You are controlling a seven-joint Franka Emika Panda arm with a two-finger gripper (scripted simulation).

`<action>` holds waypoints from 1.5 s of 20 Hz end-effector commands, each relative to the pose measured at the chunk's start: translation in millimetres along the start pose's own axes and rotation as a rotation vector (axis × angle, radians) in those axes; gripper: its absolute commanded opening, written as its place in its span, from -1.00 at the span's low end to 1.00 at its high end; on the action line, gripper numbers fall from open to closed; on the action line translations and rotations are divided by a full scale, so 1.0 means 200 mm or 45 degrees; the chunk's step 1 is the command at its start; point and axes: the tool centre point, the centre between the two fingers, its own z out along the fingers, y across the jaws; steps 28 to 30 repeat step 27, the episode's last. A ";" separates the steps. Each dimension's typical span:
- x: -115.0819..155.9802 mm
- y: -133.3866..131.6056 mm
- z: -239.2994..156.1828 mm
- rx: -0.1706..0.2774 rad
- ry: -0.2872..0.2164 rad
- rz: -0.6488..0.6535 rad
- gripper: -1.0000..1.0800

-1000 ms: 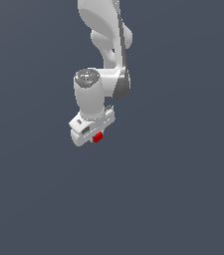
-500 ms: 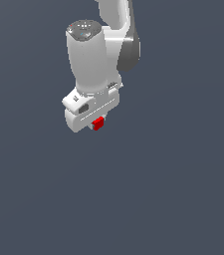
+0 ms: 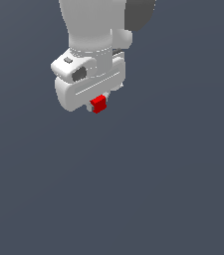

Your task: Pick up the red cube and move it to a goal position.

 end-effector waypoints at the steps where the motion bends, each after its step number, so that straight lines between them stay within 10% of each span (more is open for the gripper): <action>1: 0.02 0.00 -0.12 0.000 0.000 0.000 -1.00; 30: 0.14 0.04 -0.64 0.000 -0.001 0.002 -1.00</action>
